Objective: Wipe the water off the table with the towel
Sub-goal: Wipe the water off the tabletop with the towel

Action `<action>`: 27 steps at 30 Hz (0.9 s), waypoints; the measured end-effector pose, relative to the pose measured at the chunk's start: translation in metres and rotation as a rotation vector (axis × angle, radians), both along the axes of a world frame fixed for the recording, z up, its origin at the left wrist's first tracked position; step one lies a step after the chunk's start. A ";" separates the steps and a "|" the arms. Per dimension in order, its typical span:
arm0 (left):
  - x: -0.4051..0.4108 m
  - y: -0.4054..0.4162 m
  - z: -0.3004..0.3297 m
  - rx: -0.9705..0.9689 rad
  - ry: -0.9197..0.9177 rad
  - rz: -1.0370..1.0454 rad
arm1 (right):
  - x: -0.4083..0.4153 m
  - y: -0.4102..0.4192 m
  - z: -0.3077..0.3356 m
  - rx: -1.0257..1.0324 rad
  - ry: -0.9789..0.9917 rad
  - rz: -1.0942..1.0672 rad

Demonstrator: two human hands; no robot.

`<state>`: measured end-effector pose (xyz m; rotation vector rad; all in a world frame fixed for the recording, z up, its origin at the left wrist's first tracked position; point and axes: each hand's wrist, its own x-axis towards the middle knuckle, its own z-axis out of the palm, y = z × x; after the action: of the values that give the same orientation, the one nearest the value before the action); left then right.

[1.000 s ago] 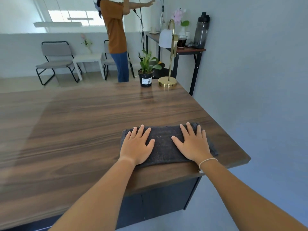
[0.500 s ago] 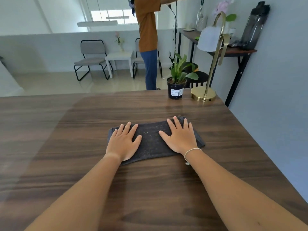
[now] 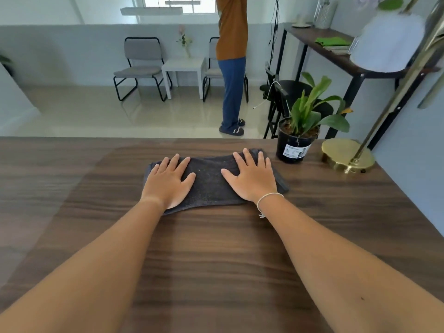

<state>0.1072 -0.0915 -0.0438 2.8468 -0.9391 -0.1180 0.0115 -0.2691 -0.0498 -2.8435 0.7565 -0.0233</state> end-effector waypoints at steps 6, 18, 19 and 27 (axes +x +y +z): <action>0.073 -0.014 -0.004 0.008 -0.010 -0.053 | 0.068 -0.012 -0.003 -0.019 0.003 -0.062; 0.167 -0.043 -0.002 0.040 0.005 -0.135 | 0.146 -0.029 -0.001 -0.040 0.029 -0.179; 0.167 -0.042 -0.002 0.041 -0.004 -0.132 | 0.146 -0.029 0.000 -0.046 0.030 -0.180; 0.136 -0.018 -0.008 0.005 -0.068 -0.155 | 0.113 -0.007 -0.004 -0.038 0.004 -0.157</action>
<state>0.2432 -0.1093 -0.0520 2.7955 -1.1743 -0.0398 0.1245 -0.2759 -0.0542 -2.8124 0.9889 -0.0554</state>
